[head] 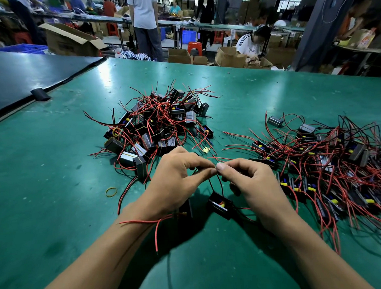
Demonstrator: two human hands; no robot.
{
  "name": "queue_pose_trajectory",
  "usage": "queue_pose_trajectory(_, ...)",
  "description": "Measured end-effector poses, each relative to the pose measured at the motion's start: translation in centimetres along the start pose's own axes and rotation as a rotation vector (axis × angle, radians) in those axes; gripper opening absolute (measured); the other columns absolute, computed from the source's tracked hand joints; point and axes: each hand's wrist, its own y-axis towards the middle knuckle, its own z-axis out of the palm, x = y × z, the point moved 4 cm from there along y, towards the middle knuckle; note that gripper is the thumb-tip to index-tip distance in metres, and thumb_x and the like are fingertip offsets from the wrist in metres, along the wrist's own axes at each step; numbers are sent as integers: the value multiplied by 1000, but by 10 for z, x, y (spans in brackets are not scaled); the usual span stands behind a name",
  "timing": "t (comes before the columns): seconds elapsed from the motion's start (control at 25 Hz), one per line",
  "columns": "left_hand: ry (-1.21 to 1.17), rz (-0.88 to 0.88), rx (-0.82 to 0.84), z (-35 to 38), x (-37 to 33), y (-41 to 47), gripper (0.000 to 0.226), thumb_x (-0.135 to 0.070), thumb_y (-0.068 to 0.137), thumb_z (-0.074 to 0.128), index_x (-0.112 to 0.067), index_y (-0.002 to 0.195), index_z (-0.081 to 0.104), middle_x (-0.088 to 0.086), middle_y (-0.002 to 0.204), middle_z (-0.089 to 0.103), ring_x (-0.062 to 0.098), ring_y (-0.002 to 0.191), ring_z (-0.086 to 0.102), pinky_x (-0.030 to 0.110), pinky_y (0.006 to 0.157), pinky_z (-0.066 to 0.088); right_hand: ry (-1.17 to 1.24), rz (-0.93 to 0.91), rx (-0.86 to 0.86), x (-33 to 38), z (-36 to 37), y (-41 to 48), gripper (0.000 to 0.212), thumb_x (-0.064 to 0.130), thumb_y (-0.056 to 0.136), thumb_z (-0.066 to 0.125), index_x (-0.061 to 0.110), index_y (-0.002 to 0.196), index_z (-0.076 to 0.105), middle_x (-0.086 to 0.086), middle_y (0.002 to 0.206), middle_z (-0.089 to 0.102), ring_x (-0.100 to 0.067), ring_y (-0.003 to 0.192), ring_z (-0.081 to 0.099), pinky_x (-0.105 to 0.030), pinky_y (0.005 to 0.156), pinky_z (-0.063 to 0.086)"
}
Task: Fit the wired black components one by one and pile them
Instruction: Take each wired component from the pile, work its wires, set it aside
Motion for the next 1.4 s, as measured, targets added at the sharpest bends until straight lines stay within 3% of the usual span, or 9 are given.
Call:
queue_pose_trajectory(0.12, 58, 58, -1, 0, 0, 1, 9, -22, 79, 79, -17, 87, 80, -7, 75, 72, 20, 79, 55, 35, 70, 47, 78, 126, 38, -4, 2, 1, 19, 29, 89, 71, 20, 72, 74, 1, 66, 55, -14, 63, 41, -25, 57, 32)
queue_pose_trajectory(0.24, 147, 131, 16, 4, 0, 1, 7, -24, 81, 78, -19, 85, 80, -9, 73, 72, 19, 75, 52, 39, 68, 47, 13, 176, 49, -4, 2, 2, 23, 28, 86, 69, 15, 68, 69, 5, 62, 52, -11, 59, 40, -26, 56, 32)
queue_pose_trajectory(0.36, 201, 168, 29, 7, 0, 0, 8, -25, 82, 77, -18, 85, 80, -9, 73, 72, 20, 74, 52, 42, 68, 47, -244, -66, -26, 4, 3, 0, 24, 21, 88, 71, 14, 67, 63, 14, 54, 51, -2, 50, 39, -17, 52, 33)
queue_pose_trajectory(0.52, 86, 56, 10, 1, 4, 1, 11, -25, 81, 77, -18, 88, 80, -7, 77, 72, 19, 79, 53, 33, 71, 46, -411, -403, -37, 20, -4, -5, 7, 19, 88, 75, 23, 84, 70, 16, 78, 63, -3, 69, 57, -11, 64, 40)
queue_pose_trajectory(0.68, -22, -21, 77, 3, 3, 1, 13, -24, 80, 76, -16, 91, 80, -6, 79, 71, 17, 85, 52, 29, 75, 45, -397, -465, -7, 20, -16, -2, 17, 15, 85, 78, 25, 99, 74, 15, 92, 69, -7, 76, 61, -11, 69, 44)
queue_pose_trajectory(0.84, -76, -58, 95, 4, 3, 1, 13, -22, 79, 78, -19, 91, 79, -5, 78, 71, 18, 87, 55, 32, 77, 48, -375, -522, 31, 17, -15, 0, 12, 12, 85, 77, 20, 94, 78, 12, 89, 70, -10, 83, 67, -17, 66, 47)
queue_pose_trajectory(1.2, -57, -68, 119, 4, 2, 0, 11, -24, 78, 80, -21, 89, 80, -6, 75, 69, 12, 85, 58, 34, 75, 51, -390, -484, 79, 19, -17, 2, 8, 27, 85, 73, 22, 89, 78, 14, 83, 69, -9, 76, 64, -14, 64, 45)
queue_pose_trajectory(1.28, -20, -40, 120, 5, 0, -1, 10, -24, 79, 80, -21, 89, 81, -4, 75, 70, 13, 84, 57, 34, 74, 50, -398, -389, 76, 17, -17, 2, 5, 30, 87, 73, 31, 82, 72, 17, 76, 66, -6, 69, 59, -15, 61, 41)
queue_pose_trajectory(1.4, 52, 14, 123, 7, -2, -2, 9, -24, 79, 80, -23, 88, 80, -8, 73, 67, 15, 83, 57, 39, 77, 49, -373, -197, 131, 6, -15, 4, 16, 28, 92, 70, 28, 76, 69, 15, 67, 61, -2, 59, 50, -17, 55, 37)
